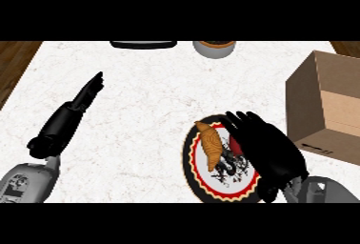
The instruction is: Pick the tomato from the plate and place it in the cardboard box
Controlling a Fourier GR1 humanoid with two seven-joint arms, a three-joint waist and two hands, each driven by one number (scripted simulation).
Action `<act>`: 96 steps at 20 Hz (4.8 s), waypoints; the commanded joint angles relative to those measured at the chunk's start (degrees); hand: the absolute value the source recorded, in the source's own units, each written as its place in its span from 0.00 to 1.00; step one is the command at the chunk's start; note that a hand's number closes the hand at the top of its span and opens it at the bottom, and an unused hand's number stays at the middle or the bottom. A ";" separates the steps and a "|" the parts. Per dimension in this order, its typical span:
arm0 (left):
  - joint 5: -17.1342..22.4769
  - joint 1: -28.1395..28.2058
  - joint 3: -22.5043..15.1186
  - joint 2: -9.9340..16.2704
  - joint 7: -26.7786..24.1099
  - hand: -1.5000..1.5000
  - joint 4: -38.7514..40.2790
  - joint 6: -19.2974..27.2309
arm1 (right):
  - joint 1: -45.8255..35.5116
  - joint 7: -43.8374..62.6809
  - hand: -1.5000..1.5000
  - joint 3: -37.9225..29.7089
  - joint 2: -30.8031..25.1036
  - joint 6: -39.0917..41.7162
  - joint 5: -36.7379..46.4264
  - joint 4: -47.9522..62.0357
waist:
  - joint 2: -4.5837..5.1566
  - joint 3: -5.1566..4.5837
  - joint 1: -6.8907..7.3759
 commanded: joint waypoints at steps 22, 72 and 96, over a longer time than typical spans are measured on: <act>-6.65 -2.39 6.71 -6.20 2.81 0.50 -0.62 -5.23 | 5.52 -19.09 0.00 -5.89 8.20 -5.75 19.89 17.77 | 0.02 0.00 -0.20; -9.71 1.89 11.29 -9.32 -0.45 0.50 -0.41 -8.78 | 40.62 -69.27 1.00 -30.11 -12.50 -31.62 -6.32 -18.15 | -0.22 -0.06 -2.56; -10.42 -0.66 9.76 -10.04 -2.26 0.50 1.31 -11.09 | 3.28 -58.87 1.00 -41.82 -27.29 -12.36 -15.03 34.43 | 0.85 0.00 2.18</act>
